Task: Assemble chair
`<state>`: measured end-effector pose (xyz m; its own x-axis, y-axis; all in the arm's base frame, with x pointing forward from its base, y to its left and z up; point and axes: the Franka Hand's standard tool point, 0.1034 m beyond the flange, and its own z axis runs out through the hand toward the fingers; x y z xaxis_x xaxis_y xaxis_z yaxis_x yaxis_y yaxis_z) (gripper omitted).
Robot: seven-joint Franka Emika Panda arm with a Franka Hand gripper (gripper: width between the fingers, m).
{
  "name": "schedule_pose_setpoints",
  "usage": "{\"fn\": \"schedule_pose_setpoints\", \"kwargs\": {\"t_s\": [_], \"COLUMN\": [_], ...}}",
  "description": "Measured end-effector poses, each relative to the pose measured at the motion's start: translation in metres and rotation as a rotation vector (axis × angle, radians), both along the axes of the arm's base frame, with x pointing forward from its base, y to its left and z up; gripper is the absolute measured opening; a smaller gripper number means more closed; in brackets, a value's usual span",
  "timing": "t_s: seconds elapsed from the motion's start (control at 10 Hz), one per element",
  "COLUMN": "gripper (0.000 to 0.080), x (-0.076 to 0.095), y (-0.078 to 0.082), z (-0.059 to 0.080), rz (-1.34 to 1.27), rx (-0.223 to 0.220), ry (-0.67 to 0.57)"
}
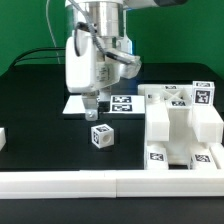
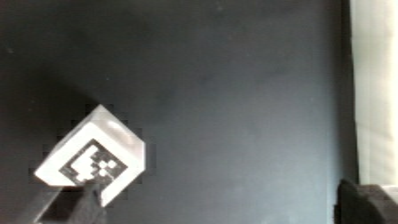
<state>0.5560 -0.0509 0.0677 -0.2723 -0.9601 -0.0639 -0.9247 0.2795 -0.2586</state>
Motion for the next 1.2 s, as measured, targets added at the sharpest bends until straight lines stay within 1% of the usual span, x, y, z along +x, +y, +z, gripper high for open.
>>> {"fn": "schedule_pose_setpoints", "kwargs": {"t_s": [0.1, 0.2, 0.3, 0.4, 0.5, 0.6, 0.8, 0.9, 1.0, 1.1, 1.2], "gripper": [0.0649, 0.0649, 0.0649, 0.0649, 0.0649, 0.0649, 0.0649, 0.0649, 0.0649, 0.0649, 0.0649], "x": [-0.003, -0.003, -0.004, -0.004, -0.004, -0.005, 0.005, 0.009, 0.006, -0.007, -0.016], "y": [-0.005, -0.005, -0.002, -0.002, -0.003, -0.013, 0.011, 0.012, 0.010, 0.001, -0.010], "z": [-0.002, -0.001, -0.002, -0.003, -0.002, 0.005, 0.020, 0.024, 0.018, 0.002, -0.010], "rz": [-0.067, -0.187, -0.251, -0.310, -0.331, -0.410, -0.455, -0.457, -0.420, -0.372, -0.327], "rx": [0.001, 0.027, 0.055, 0.072, 0.075, 0.041, 0.068, 0.060, 0.049, 0.045, 0.041], "ry": [-0.021, -0.049, -0.045, -0.046, -0.051, -0.131, -0.189, -0.208, -0.189, -0.134, -0.093]}}
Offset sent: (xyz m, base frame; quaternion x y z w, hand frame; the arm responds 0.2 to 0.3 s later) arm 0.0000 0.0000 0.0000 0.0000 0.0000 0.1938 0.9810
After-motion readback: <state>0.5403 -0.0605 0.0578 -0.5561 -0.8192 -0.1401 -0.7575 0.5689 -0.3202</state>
